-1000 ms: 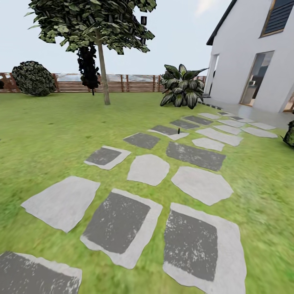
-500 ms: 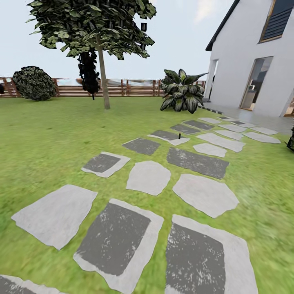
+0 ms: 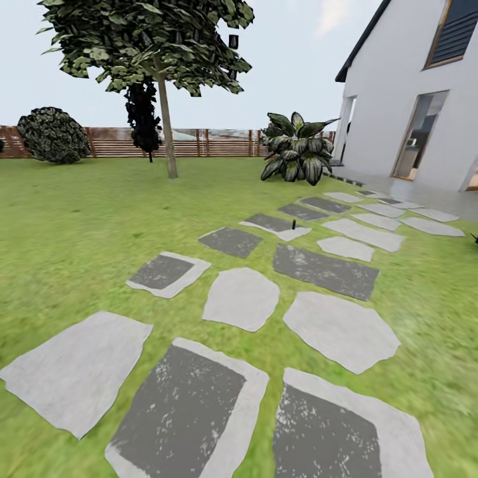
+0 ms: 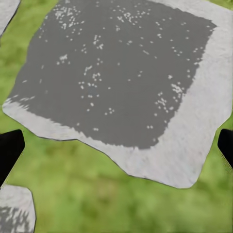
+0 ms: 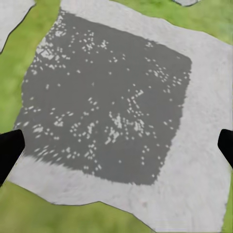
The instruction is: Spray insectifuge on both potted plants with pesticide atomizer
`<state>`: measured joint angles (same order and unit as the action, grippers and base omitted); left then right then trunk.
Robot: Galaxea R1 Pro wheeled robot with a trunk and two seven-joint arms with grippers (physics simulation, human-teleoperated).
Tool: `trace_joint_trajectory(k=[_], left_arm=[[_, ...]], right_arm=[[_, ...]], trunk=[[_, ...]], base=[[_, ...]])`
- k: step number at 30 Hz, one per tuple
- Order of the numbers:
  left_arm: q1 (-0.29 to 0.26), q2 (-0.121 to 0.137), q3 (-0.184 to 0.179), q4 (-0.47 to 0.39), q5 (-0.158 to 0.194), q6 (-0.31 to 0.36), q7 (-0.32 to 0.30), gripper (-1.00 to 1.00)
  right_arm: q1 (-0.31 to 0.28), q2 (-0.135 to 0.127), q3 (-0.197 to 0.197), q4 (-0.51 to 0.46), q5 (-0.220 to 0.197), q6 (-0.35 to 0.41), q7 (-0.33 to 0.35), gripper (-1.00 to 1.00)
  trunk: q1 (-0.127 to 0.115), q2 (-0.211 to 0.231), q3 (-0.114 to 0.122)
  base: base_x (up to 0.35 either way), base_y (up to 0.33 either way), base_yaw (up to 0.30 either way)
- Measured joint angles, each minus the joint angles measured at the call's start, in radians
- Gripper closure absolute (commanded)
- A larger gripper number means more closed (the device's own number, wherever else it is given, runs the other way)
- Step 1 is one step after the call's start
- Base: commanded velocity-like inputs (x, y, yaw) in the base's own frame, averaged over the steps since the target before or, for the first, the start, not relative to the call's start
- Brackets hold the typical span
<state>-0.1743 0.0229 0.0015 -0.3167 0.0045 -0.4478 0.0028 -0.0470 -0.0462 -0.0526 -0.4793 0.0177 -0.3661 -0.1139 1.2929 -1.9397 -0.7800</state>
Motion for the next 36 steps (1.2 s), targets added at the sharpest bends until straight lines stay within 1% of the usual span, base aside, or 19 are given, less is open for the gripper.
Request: trace_joint_trajectory(k=[9,21,33,34,36], left_arm=[[0.0,0.0,0.0,0.0,0.0,0.0,0.0,-1.0],[0.0,-0.001,0.0,0.0,0.0,0.0,0.0,-1.0],[0.0,-0.001,0.0,0.0,0.0,0.0,0.0,-1.0],[0.0,-0.001,0.0,0.0,0.0,0.0,0.0,-1.0],[0.0,-0.001,0.0,0.0,0.0,0.0,0.0,-1.0]], right_arm=[[0.0,-0.001,-0.01,0.0,-0.005,0.0,-0.005,-1.0],[0.0,-0.002,-0.007,-0.001,-0.005,-0.001,-0.003,-1.0],[0.0,-0.002,-0.011,-0.005,-0.008,-0.001,-0.006,-1.0],[0.0,-0.002,-0.012,-0.005,-0.009,-0.001,-0.008,-1.0],[0.0,-0.002,-0.014,-0.005,-0.015,0.0,-0.036,-1.0]], trunk=[[0.0,0.0,0.0],[0.0,0.0,0.0],[0.0,0.0,0.0],[0.0,0.0,0.0],[0.0,0.0,0.0]], base=[[0.338,0.0,0.0],[0.338,0.0,0.0],[0.338,0.0,0.0],[0.338,0.0,0.0],[0.338,0.0,0.0]])
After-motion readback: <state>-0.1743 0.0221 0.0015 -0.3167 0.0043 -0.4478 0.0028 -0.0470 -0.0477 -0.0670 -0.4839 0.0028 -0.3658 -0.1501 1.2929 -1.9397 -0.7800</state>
